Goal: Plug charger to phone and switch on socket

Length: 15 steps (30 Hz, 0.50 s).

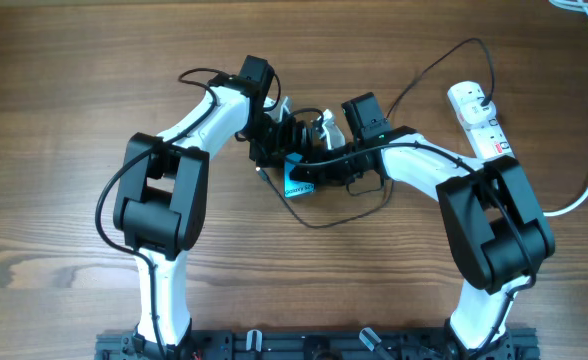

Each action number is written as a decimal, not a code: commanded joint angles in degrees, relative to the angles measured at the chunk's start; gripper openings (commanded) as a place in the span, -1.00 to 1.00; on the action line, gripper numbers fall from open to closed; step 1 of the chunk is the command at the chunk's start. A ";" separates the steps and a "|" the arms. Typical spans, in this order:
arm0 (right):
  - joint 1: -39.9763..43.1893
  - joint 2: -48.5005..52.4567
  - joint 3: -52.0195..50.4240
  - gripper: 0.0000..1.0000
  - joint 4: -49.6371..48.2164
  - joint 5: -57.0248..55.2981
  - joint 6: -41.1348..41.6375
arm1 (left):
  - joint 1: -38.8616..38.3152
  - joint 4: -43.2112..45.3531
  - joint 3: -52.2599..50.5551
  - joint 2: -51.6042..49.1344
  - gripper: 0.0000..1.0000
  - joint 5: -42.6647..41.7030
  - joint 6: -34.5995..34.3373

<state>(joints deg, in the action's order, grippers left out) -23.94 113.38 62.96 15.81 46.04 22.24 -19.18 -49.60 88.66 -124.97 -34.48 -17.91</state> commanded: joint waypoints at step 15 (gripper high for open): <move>0.17 0.63 0.31 -0.91 0.70 0.37 4.74 | -0.83 -0.17 -0.70 -1.38 1.00 -1.68 1.22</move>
<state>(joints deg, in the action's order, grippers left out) -23.75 113.43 62.92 17.17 45.15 27.20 -19.33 -49.52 88.90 -124.95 -37.17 -17.47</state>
